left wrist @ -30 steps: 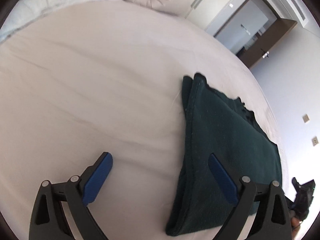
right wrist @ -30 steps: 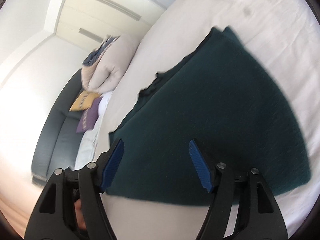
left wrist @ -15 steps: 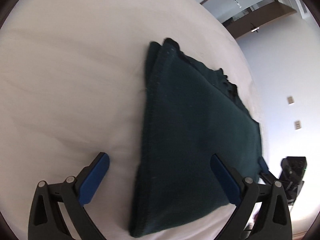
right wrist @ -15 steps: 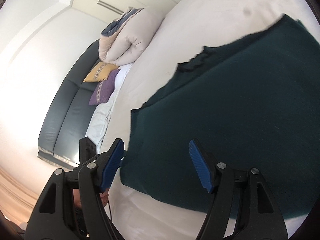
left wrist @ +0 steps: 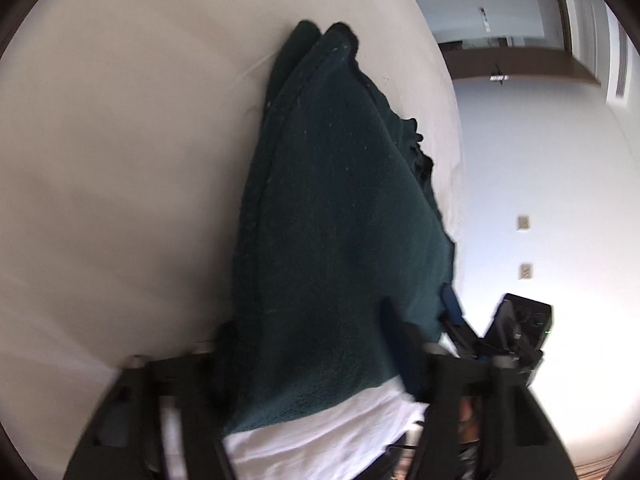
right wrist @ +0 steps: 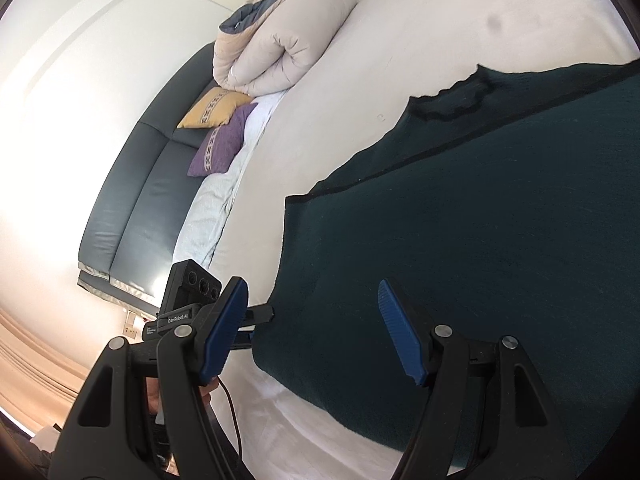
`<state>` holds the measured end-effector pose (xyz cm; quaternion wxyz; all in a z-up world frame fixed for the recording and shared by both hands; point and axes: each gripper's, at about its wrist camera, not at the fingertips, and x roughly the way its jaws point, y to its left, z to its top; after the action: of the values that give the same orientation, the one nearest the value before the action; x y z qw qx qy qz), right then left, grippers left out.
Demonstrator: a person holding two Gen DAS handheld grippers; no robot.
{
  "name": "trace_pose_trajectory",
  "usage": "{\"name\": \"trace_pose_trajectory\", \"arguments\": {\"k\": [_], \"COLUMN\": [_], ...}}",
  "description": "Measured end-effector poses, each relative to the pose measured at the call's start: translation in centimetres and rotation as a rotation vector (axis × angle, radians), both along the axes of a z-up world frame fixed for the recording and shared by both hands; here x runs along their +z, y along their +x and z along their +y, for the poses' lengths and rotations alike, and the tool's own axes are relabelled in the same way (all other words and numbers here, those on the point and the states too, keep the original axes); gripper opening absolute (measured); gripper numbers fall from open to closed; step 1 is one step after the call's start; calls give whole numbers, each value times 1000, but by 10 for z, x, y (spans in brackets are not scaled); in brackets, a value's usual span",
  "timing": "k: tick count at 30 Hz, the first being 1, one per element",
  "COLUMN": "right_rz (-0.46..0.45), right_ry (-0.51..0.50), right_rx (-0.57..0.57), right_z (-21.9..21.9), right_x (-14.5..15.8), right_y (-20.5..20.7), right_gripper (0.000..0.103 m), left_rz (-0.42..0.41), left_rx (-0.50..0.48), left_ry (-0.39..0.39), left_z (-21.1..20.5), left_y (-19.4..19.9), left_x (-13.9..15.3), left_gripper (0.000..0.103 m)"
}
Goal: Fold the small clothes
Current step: 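Grasp the folded end with both grippers and fold it over again, then open the left gripper, then the right gripper, onto the folded bundle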
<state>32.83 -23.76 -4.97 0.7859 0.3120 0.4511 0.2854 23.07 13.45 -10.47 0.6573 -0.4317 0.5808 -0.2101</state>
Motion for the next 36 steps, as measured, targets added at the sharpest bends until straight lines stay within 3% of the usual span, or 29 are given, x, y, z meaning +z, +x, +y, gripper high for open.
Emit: {"name": "trace_pose_trajectory", "arguments": {"k": [2, 3, 8, 14, 20, 26, 30, 33, 36], "right_rz": [24, 38, 141, 155, 171, 99, 111, 136, 133], "right_ry": [-9, -15, -38, 85, 278, 493, 436, 363, 295], "right_rx": [-1, -6, -32, -33, -52, -99, -121, -138, -122], "right_z": [4, 5, 2, -16, -64, -134, -165, -179, -181], "right_x": [-7, -12, -46, -55, -51, -34, -36, -42, -43], "right_y": [9, 15, 35, 42, 42, 43, 52, 58, 62], "right_gripper": [67, 67, 67, 67, 70, 90, 91, 93, 87], "left_rz": [-9, -14, -90, -205, -323, -341, -342, -365, -391], "left_rx": [17, 29, 61, 7, -133, -300, -395, -452, -447], "left_ry": [8, 15, 32, 123, 222, 279, 312, 399, 389], "left_z": [1, 1, -7, -50, -138, -244, -307, -345, -353], "left_y": [-3, -3, -1, 11, 30, 45, 43, 35, 31], "left_x": [0, 0, 21, 71, 113, 102, 82, 68, 64], "left_gripper": [13, 9, 10, 9, 9, 9, 9, 12, 35]}}
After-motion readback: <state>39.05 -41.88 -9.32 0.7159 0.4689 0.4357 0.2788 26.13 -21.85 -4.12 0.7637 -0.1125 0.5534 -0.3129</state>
